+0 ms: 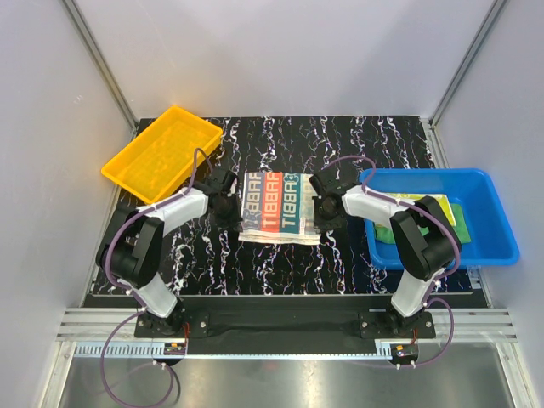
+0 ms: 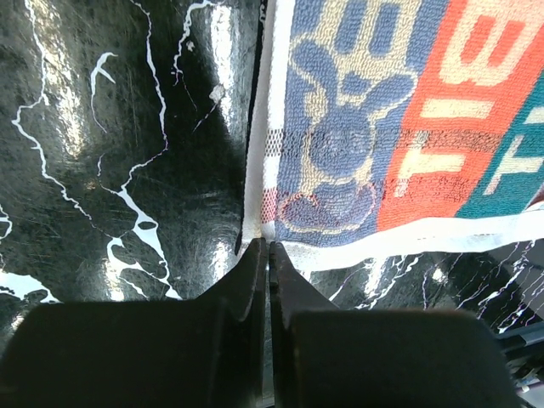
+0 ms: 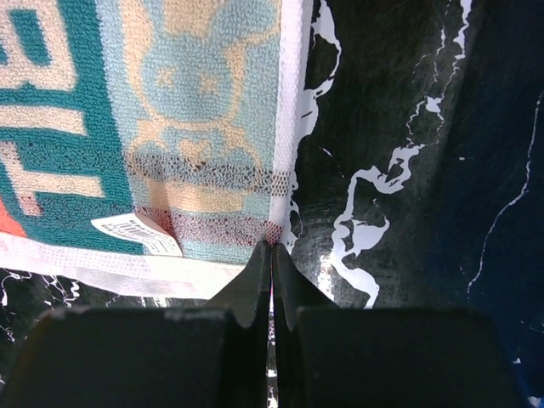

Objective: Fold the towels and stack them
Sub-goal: Fold the towel

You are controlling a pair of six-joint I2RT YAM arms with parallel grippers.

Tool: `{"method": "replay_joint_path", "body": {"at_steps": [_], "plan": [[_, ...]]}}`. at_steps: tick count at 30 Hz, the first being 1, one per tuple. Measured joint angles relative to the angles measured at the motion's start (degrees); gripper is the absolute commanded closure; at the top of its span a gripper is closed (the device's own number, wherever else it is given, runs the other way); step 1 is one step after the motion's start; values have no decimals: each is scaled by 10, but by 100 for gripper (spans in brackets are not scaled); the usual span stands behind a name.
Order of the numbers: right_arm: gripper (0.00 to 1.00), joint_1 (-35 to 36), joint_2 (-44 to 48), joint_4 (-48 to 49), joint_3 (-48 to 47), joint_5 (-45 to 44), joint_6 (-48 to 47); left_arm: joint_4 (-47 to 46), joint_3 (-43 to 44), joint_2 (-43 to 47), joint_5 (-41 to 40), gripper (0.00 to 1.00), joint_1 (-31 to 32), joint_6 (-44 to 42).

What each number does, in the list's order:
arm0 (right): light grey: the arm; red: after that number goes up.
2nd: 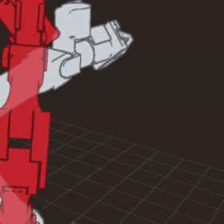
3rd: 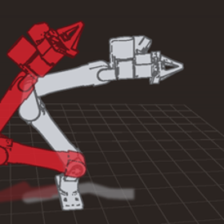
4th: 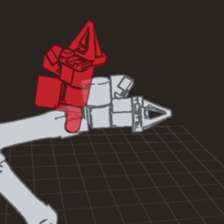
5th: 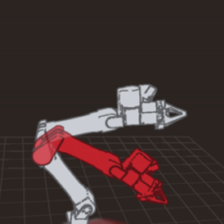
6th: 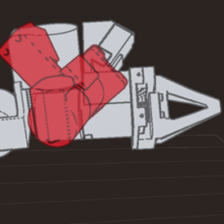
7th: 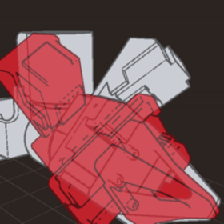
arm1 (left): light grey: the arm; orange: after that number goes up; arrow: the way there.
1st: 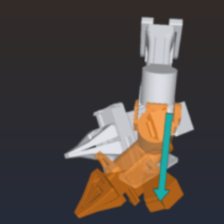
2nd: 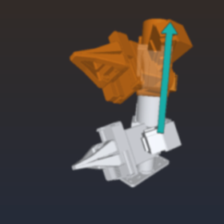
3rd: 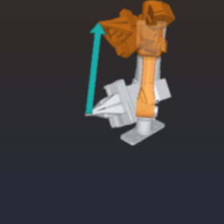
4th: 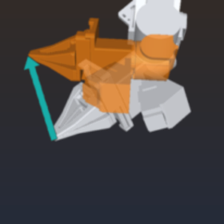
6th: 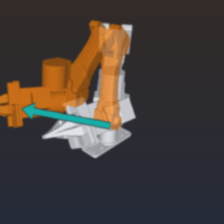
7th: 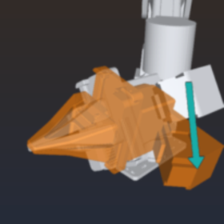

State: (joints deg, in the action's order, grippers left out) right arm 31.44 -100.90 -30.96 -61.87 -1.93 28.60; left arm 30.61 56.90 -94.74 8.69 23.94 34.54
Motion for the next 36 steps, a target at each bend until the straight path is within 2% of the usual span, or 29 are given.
{"method": "replay_joint_path", "body": {"at_steps": [6,9,16,24,26,28,32,36], "plan": [[94,0,0,-15,-16,-2,2,10,10,3,-4,100,0,0],[100,0,0,-17,-16,-1,2,12,12,5,-6,100,0,0],[100,0,0,-26,-21,-2,-2,27,20,5,-8,100,0,-5],[100,-1,2,-91,-125,-14,-30,100,144,7,-34,100,0,-28],[100,-1,10,-96,-137,-15,-34,105,152,19,-34,100,0,-33],[100,-1,27,-92,-125,-9,-33,104,143,37,-31,100,3,-34],[100,-2,73,-61,-35,21,-22,83,68,77,-31,100,14,-33],[100,-2,72,-36,30,42,-12,65,-13,68,-25,100,21,-30]]}}
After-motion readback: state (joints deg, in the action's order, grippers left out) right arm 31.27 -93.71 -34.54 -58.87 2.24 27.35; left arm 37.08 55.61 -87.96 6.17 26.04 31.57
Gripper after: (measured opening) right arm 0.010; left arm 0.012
